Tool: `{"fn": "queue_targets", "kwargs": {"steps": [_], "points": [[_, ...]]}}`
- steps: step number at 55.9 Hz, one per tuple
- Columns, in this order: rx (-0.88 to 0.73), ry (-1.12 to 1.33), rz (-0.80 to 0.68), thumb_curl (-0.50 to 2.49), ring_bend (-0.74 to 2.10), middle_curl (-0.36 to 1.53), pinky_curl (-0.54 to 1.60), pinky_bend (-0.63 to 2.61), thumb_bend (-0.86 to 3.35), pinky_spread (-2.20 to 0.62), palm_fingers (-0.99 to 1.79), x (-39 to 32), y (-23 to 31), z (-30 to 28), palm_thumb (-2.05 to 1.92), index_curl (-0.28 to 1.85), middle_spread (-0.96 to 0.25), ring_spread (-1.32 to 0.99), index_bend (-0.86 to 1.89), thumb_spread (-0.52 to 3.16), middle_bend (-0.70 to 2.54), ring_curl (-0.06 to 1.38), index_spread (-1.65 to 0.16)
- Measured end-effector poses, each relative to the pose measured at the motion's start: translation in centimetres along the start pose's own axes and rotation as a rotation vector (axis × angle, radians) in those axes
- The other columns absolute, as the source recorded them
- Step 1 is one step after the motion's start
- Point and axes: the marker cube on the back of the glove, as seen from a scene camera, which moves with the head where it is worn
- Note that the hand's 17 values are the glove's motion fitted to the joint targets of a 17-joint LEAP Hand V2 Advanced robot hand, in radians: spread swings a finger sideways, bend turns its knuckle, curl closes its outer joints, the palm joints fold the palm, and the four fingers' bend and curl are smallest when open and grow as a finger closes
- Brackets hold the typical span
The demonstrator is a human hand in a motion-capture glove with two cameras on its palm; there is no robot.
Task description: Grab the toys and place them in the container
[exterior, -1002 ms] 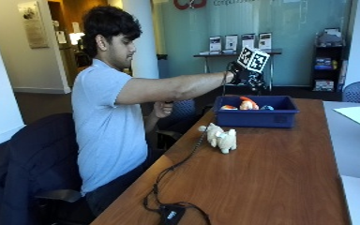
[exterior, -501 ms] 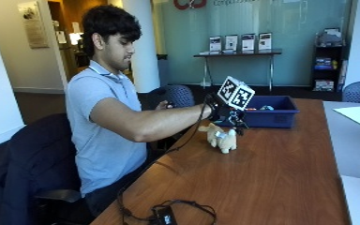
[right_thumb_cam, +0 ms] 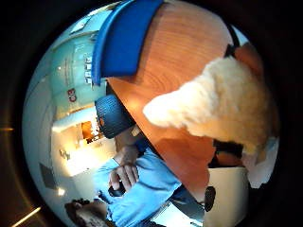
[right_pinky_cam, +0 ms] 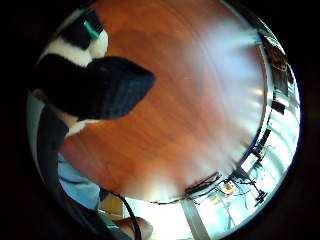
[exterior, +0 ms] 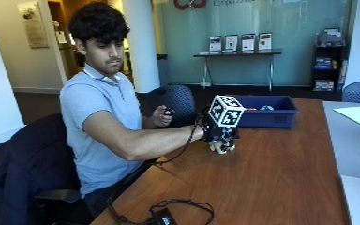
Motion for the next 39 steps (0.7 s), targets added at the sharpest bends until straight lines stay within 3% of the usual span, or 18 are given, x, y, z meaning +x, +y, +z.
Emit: {"fn": "queue_targets", "kwargs": {"steps": [10,25,39], "points": [[0.114,0.002,-0.015,0.48,0.60,0.37,0.30,1.06,0.42,-0.16,0.71,0.0,-0.4,0.0,0.65,0.46,0.01,-0.08,0.24,1.60,0.38,0.42,-0.24],[0.114,-0.071,-0.010,0.54,0.70,0.45,0.34,1.09,0.48,-0.21,0.74,-0.1,-0.6,-1.3,0.74,0.52,-0.01,-0.14,0.23,1.57,0.47,0.49,-0.19],[0.235,-0.163,-0.021,0.55,0.74,0.50,0.36,1.11,0.49,-0.21,0.69,-4.1,-4.6,-9.6,0.74,0.55,-0.01,-0.16,0.24,1.58,0.50,0.53,-0.18]]}}
